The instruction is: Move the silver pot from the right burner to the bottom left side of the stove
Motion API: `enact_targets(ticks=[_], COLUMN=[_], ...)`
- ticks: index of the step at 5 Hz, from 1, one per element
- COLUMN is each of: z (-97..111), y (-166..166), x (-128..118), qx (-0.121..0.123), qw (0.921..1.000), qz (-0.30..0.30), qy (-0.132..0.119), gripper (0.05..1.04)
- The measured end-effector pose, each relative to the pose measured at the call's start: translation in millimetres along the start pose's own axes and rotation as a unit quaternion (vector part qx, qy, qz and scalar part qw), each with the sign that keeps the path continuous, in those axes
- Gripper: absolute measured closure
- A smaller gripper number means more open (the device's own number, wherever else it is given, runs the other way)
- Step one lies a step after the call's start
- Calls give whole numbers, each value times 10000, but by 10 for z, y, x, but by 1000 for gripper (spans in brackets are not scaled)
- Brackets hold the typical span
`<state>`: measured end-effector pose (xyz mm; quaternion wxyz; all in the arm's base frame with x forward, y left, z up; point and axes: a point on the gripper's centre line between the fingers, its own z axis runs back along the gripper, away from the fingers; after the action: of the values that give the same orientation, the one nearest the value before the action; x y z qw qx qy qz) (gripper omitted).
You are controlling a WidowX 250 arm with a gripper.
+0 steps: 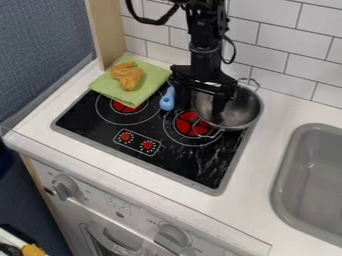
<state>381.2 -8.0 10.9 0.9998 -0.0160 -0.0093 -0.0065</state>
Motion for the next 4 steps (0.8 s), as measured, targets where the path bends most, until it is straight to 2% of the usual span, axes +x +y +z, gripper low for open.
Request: enact_targets(ticks=[2,3,4], z=[30,161,377], y=[-24,-73,-99], x=[-23,-37,-55], qx=[-54,-191,-408], qw=[9999,9995,9984], qz=[-84,-142,-178], qy=[-71,-201,-349], gripper=[690,885,1001])
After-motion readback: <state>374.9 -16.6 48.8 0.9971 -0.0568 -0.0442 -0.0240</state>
